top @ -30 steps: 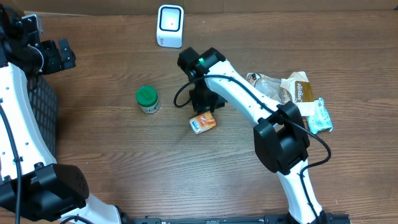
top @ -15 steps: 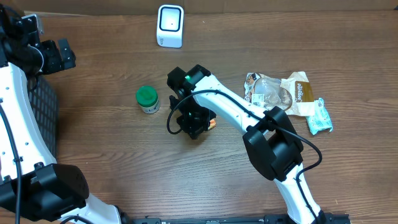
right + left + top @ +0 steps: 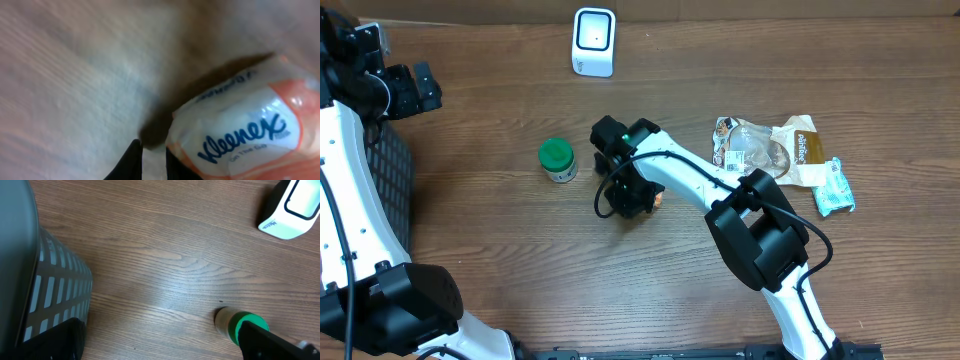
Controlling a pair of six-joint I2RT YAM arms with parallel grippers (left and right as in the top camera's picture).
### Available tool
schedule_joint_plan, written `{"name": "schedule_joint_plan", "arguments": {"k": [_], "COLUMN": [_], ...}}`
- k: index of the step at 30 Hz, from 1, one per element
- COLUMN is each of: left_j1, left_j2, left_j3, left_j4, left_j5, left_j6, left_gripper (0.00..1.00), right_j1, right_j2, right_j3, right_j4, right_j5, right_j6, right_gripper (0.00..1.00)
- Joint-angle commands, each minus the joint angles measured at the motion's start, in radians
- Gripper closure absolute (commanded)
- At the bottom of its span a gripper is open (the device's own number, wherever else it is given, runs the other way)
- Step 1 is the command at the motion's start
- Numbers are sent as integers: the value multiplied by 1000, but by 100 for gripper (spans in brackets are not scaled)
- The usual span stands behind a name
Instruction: Scan the item barcode
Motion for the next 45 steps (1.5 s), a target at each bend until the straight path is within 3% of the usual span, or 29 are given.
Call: {"name": "schedule_joint_plan", "arguments": {"k": [1,6,14,22,25,34,45], "left_j1": [-6,-6,-6,-6,-6,-6,-6], "left_j2": [5,5,5,5,5,5,5], "left_j3": [5,5,5,5,5,5,5], "left_j4": [3,3,3,3,3,3,3], "left_j5": [0,0,0,0,0,0,0], "left_j6": [27,27,27,27,27,27,27], "left_gripper": [0,0,1,0,0,1,0], "right_j1": [-28,-80,-214,-296,-293,-286,-240], "right_j2": [-25,-25,-162,-234,-233,-232,-201], "right_j3": [48,48,77,26,-64,-341,-372], "right_j4": [89,203,143,-16,27,285,309], "right_j5": [25,47,-220,-204,-195,-207,-205], "right_j6": [206,353,341,409,459,587,686], "right_gripper": [79,78,83,71,60,61,63]}}
